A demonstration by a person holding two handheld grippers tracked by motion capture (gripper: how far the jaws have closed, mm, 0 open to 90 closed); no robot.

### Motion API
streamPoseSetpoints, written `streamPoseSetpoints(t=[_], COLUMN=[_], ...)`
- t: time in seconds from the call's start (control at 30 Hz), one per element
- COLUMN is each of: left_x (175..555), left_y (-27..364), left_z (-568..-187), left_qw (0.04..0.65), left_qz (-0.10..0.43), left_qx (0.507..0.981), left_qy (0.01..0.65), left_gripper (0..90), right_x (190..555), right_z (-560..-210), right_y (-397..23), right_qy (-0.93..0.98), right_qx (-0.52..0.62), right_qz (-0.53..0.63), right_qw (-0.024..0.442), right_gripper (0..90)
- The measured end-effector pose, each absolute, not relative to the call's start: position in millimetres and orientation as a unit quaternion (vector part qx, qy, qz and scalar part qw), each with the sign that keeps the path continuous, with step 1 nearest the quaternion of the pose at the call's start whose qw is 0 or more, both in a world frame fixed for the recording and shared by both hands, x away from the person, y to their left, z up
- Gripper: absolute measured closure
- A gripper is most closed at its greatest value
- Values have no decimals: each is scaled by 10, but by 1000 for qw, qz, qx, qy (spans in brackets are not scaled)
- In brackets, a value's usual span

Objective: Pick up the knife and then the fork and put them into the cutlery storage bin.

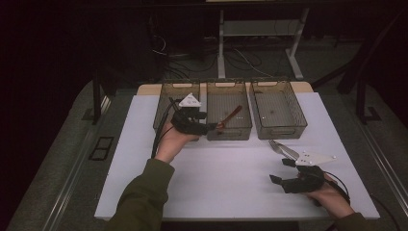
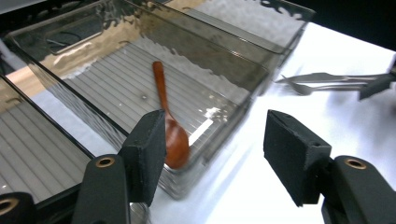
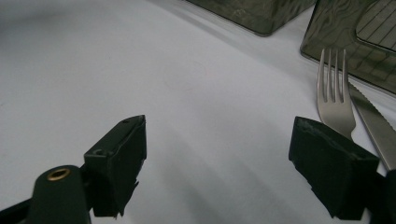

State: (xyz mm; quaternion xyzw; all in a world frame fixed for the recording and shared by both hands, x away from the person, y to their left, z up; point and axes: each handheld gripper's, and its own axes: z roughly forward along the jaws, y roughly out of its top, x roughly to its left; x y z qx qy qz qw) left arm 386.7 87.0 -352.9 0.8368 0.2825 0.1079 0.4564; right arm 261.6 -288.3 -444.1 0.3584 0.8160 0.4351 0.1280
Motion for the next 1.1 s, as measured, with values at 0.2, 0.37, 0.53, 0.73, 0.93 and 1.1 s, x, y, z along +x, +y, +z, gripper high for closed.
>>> streamPoseSetpoints(t=[0.2,0.37,0.53,0.73,0.93,1.1], left_x=[3670,3508,3338,3149,3012,2885], left_y=[951,1022,1117,1308,1445,1490], left_z=[-3642,-3749,-3849,-3997,-4090,-4218], left_qw=[460,466,468,474,484,479], left_qz=[103,103,105,107,112,111], left_qx=[835,833,832,826,817,820], left_qy=[283,280,279,285,292,294], left_gripper=[338,312,267,216,148,87], right_x=[2602,2596,2594,2602,2601,2601], right_z=[-4438,-4436,-4431,-4435,-4410,-4387], right_y=[-2889,-2890,-2890,-2890,-2897,-2895], right_qy=[817,817,816,815,812,818], right_qx=[357,353,355,358,357,355], right_qz=[435,436,437,437,444,435], right_qw=[129,131,131,128,127,123], right_gripper=[184,184,184,183,177,175])
